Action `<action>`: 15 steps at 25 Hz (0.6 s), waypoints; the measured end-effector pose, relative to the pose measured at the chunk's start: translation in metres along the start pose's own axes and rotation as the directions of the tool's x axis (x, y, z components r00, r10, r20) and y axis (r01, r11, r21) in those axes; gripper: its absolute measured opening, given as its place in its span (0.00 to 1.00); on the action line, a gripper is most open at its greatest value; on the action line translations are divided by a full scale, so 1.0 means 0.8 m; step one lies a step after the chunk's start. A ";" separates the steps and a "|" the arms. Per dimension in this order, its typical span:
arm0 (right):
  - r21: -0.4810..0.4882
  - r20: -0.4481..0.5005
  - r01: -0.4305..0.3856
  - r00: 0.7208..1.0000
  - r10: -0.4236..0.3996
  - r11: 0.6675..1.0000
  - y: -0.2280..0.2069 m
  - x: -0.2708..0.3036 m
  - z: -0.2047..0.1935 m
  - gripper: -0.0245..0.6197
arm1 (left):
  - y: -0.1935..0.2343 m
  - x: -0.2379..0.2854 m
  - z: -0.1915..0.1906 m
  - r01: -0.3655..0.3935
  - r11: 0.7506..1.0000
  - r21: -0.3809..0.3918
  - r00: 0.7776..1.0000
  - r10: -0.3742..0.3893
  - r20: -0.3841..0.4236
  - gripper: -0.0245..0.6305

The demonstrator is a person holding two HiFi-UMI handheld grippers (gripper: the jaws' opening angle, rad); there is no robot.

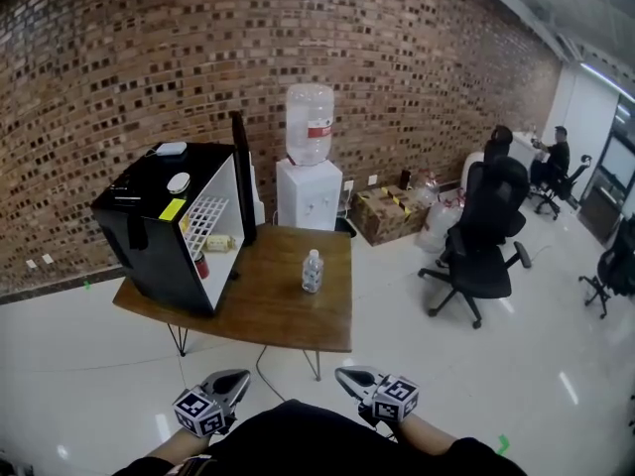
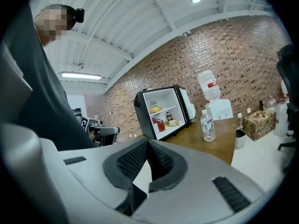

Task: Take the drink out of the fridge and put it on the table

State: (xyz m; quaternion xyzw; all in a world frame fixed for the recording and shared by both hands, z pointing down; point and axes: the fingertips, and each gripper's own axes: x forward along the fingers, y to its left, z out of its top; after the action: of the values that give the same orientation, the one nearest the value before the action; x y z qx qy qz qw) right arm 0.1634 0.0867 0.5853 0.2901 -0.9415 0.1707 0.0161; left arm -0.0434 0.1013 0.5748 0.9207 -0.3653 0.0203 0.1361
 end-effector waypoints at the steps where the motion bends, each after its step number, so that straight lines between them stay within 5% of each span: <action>1: 0.003 -0.001 -0.006 1.000 0.006 1.000 0.008 0.009 0.001 0.04 | 0.005 -0.011 -0.002 -0.010 1.000 -0.002 1.000 0.010 0.002 0.04; 15: -0.027 -0.071 -0.078 0.995 0.076 0.997 0.037 0.021 -0.006 0.04 | -0.004 -0.053 0.006 -0.087 0.995 -0.038 0.993 0.090 0.075 0.04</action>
State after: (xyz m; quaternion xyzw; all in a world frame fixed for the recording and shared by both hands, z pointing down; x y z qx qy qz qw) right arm 0.1331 0.1023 0.5829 0.2473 -0.9533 0.1672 0.0467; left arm -0.0721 0.1305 0.5637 0.9012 -0.4110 -0.0153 0.1369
